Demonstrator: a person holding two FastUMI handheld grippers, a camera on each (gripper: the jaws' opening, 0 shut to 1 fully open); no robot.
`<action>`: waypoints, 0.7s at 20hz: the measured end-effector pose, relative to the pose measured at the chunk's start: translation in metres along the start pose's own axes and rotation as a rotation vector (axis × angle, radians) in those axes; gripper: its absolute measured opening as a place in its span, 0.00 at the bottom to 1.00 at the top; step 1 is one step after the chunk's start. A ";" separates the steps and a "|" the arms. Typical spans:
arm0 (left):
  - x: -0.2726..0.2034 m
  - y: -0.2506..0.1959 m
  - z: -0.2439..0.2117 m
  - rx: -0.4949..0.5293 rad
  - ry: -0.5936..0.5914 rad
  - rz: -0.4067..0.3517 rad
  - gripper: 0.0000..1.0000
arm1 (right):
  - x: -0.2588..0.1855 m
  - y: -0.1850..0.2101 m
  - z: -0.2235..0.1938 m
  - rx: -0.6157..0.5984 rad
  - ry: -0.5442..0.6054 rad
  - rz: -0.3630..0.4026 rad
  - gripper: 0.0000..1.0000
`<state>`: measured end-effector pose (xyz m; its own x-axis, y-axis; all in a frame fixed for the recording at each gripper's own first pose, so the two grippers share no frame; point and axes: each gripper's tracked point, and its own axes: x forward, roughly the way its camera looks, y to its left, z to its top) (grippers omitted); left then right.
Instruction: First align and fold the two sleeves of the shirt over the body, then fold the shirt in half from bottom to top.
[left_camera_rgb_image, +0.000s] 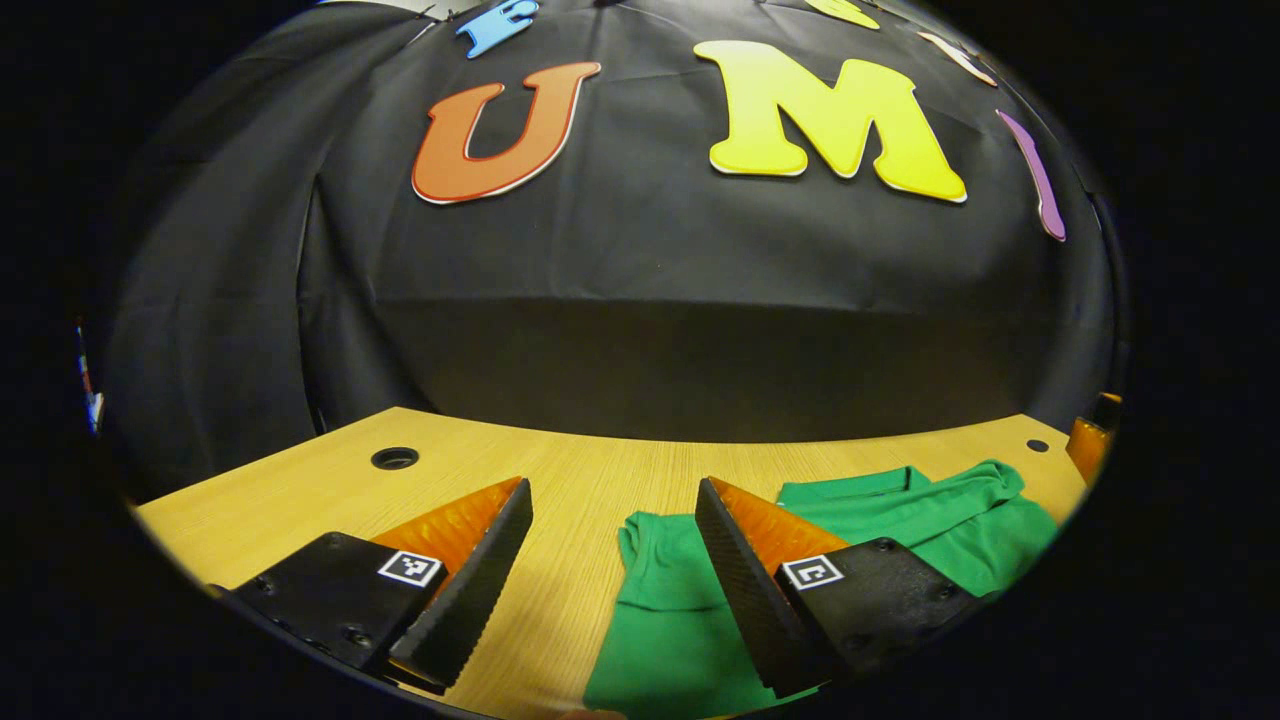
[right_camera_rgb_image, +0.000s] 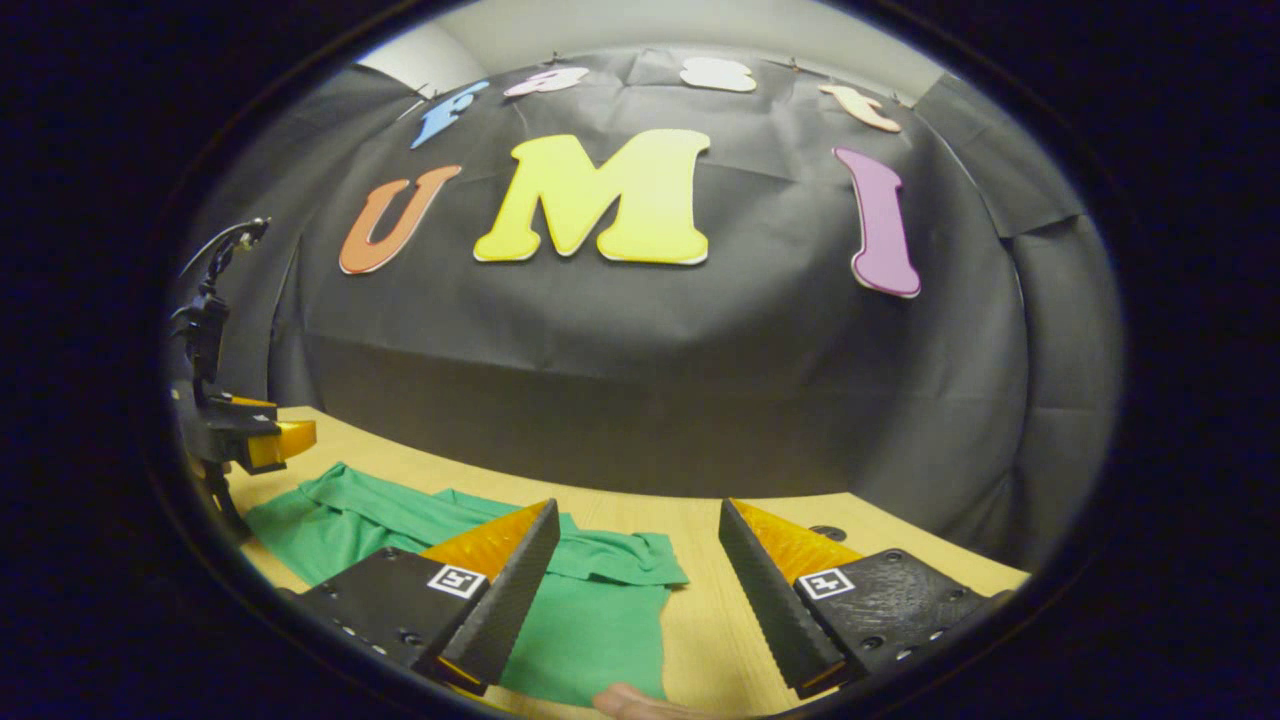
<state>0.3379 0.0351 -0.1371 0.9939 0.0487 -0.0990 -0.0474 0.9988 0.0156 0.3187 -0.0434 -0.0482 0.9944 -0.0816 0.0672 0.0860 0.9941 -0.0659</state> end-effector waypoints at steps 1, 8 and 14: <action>-0.009 -0.004 -0.005 -0.008 0.006 -0.012 1.00 | -0.012 0.002 -0.001 -0.009 -0.003 0.002 0.97; -0.088 -0.025 -0.001 0.008 -0.013 -0.057 1.00 | -0.087 0.002 0.009 -0.021 -0.035 0.001 0.93; -0.183 -0.033 0.047 0.074 -0.102 -0.055 1.00 | -0.160 -0.014 0.054 -0.001 -0.064 -0.033 0.95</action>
<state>0.1621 -0.0074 -0.0725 0.9999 -0.0115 0.0001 0.0114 0.9962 0.0864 0.1555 -0.0403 -0.0047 0.9851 -0.1094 0.1325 0.1186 0.9909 -0.0636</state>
